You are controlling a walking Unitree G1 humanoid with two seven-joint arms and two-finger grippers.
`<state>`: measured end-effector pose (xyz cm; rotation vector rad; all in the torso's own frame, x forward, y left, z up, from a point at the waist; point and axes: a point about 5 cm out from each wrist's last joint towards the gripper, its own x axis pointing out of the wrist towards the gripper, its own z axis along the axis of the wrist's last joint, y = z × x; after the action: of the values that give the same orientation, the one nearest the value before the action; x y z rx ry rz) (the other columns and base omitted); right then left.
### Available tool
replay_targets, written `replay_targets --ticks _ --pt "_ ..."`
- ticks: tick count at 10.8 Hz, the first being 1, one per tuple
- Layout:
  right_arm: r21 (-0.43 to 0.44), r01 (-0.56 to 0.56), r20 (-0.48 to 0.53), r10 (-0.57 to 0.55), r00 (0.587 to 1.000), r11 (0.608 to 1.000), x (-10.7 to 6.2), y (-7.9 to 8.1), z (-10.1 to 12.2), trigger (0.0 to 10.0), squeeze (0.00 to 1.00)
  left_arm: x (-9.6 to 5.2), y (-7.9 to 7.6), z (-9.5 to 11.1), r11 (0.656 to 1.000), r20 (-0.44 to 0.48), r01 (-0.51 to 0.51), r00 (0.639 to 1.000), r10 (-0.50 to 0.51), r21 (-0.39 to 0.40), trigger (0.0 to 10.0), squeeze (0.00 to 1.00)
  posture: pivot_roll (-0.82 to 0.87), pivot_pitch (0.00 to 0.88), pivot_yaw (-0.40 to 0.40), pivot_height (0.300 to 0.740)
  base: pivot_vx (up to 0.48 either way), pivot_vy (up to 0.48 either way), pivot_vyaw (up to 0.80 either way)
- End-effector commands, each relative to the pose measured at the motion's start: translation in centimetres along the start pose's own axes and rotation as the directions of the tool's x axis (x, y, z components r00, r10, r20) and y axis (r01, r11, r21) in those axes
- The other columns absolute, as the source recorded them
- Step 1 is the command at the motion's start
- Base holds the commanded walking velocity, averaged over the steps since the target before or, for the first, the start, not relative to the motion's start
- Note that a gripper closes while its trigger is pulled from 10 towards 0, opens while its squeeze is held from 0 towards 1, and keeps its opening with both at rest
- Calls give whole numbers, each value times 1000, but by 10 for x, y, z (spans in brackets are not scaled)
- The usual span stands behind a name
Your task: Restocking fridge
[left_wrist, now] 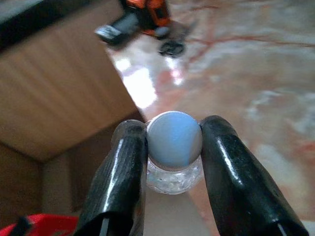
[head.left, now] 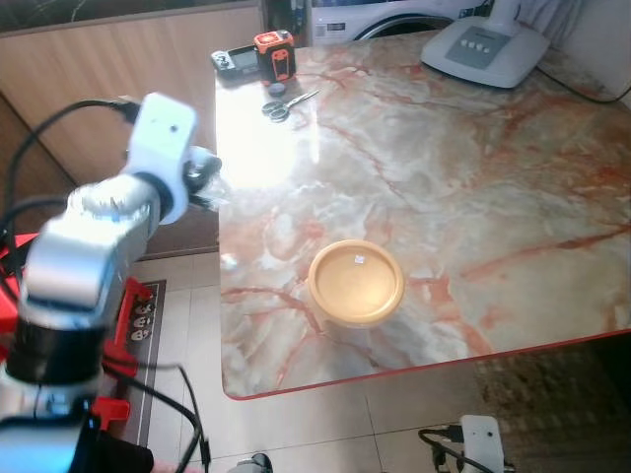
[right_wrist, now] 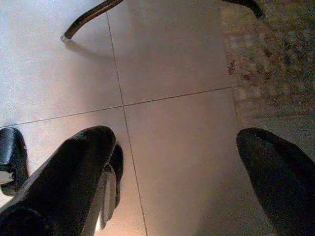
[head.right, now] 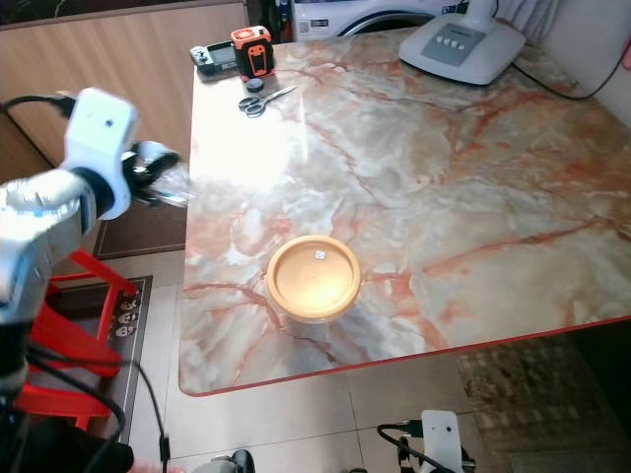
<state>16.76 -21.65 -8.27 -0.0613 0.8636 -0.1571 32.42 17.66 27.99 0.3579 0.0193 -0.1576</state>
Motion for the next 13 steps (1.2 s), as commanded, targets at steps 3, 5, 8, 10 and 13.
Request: replay_targets --ticks 3,5,8,10,13 --pt "3 -17 -53 17 998 1000 -3 5 -14 10000 0 -17 -4 -7 959 172 -257 957 235 119 10000 0 -80 125 41 740 0 0 0" --pt "4 -16 -57 16 998 1000 -3 4 -14 10000 0 -25 1 -18 920 204 -366 920 336 136 10000 0 -82 120 36 740 0 0 0" --pt "6 -12 -62 12 998 1000 -3 3 -14 10000 0 -37 0 -41 880 247 -464 869 429 106 10000 0 -86 137 27 740 0 0 0" --pt "7 -13 -70 13 997 1000 -4 2 -16 10000 0 -48 11 -82 847 102 -531 844 526 24 10000 0 -77 147 21 740 0 0 0" --pt "5 -5 -77 6 997 1000 -5 -5 -19 10000 0 -72 31 -154 756 -137 -652 745 652 55 10000 0 -73 149 20 740 0 0 0"
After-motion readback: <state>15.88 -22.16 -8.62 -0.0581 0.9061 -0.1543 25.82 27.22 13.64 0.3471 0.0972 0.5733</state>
